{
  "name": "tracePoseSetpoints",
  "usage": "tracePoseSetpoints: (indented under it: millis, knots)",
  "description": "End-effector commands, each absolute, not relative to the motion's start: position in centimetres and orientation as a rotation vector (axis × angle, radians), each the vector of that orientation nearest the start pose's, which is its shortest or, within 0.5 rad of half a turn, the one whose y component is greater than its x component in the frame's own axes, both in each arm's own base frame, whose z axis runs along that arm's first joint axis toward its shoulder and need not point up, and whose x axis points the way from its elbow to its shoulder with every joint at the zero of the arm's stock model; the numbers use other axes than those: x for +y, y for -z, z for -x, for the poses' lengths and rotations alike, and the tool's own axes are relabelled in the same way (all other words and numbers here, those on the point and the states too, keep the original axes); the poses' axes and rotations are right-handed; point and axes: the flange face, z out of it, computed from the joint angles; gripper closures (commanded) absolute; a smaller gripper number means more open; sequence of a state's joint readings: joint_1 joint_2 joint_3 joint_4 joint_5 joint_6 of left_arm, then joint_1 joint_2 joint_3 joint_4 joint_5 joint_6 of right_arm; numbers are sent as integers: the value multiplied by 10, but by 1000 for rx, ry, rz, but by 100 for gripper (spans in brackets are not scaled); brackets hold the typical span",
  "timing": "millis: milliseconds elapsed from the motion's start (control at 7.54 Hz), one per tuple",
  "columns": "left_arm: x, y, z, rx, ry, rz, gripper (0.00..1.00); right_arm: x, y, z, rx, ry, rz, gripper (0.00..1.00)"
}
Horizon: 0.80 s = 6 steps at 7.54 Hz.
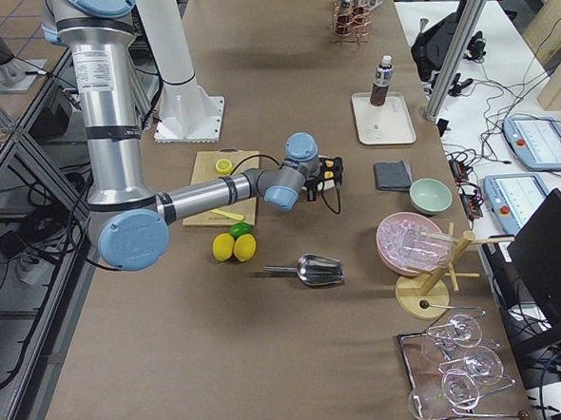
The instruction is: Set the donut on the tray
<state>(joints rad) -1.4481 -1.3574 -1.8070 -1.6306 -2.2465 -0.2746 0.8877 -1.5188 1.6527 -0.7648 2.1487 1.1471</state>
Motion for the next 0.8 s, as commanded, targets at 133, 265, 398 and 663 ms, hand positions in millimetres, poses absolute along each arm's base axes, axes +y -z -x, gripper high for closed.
tracePoseSetpoints:
  millis: [133, 265, 398, 663]
  knots:
    - [-414, -638, 20, 679, 118, 55, 2, -540, -375, 337, -1097, -342, -56, 100]
    - [-415, -637, 18, 679, 113, 55, 2, -549, -357, 343, -1118, -406, -40, 100]
    - [-416, -636, 18, 679, 112, 54, 2, -556, -344, 352, -1132, -488, -1, 100]
    - [-416, -636, 17, 679, 111, 56, 2, -582, -318, 388, -1130, -633, 26, 100]
